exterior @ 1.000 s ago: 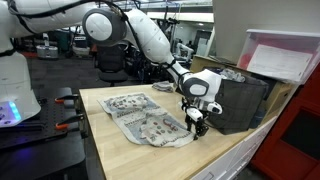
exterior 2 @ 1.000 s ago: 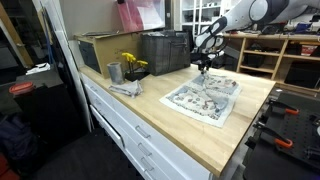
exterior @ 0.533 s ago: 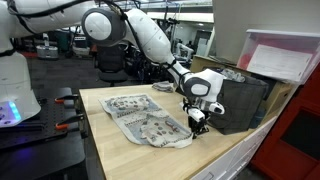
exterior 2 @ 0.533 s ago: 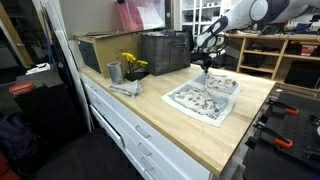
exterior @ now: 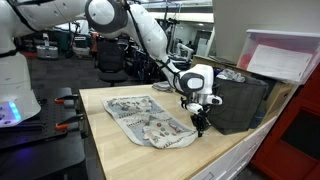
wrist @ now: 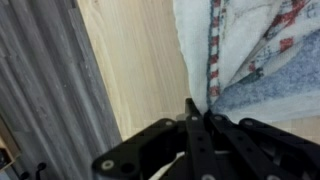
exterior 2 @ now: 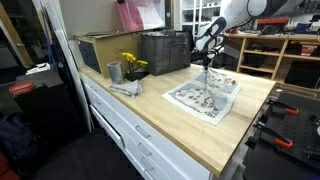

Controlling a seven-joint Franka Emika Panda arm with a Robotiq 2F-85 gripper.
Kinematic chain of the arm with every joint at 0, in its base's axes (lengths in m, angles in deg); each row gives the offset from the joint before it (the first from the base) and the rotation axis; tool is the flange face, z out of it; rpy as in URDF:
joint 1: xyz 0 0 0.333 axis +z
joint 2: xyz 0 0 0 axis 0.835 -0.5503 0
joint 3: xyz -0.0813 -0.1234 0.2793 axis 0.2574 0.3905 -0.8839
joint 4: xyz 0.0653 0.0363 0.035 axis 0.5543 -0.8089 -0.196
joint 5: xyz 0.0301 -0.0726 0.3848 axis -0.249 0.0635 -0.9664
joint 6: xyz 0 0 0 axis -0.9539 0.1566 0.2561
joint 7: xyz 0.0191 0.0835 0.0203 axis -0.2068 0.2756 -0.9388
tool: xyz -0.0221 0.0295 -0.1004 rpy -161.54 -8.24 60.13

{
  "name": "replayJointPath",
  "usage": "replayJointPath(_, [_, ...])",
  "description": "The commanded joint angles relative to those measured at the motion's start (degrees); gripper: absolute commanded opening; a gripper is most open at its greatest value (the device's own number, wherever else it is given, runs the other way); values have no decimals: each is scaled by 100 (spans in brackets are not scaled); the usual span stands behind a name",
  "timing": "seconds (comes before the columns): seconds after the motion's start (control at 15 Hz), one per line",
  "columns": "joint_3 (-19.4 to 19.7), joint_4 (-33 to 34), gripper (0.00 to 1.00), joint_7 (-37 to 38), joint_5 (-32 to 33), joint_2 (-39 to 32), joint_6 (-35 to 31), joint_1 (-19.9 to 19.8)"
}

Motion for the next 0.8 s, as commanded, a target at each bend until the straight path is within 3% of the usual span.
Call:
replayJointPath(0.0, [556, -1361, 1, 757, 346, 872, -491, 679])
replayJointPath(0.27, [1151, -2320, 1, 1521, 661, 1416, -702, 1561])
replayJointPath(0.4, [1258, -2650, 1, 2027, 1037, 1637, -657, 1886])
replayJointPath(0.73, [1524, -2823, 1, 3263, 1671, 1583, -557, 2630])
